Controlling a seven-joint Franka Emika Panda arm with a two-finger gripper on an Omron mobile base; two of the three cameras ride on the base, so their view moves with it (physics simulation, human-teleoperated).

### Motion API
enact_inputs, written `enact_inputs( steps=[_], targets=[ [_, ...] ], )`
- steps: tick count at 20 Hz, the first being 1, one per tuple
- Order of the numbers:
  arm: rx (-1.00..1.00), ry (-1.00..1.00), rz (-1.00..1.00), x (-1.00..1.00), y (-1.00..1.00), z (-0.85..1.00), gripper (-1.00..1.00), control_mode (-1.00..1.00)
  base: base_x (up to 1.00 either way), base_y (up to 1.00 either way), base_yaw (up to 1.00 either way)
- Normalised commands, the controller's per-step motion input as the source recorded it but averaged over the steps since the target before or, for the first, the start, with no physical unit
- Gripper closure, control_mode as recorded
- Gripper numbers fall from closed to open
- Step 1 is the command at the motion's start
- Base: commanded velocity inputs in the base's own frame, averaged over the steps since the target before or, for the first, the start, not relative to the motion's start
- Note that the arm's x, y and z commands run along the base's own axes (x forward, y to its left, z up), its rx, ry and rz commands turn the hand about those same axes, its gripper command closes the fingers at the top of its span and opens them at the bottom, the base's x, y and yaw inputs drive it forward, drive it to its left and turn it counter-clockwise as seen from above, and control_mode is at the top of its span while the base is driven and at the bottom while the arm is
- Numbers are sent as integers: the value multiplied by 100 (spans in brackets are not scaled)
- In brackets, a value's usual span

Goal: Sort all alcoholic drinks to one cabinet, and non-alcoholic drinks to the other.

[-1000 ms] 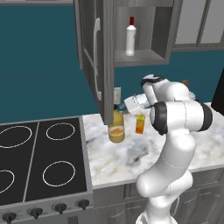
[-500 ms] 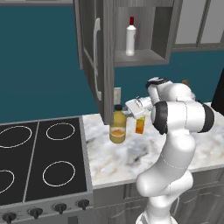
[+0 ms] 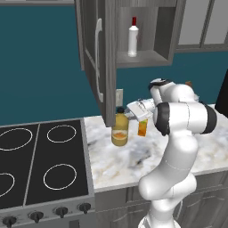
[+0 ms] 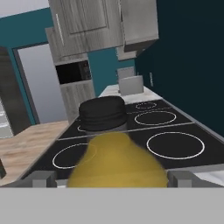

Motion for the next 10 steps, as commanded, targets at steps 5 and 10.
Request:
enact_inputs(
  steps=[5,10],
  targets=[
    [0,0,0,0,0,0,-100,-100,0,0,0],
    [0,0,0,0,6,0,-100,-100,0,0,0]
  ],
)
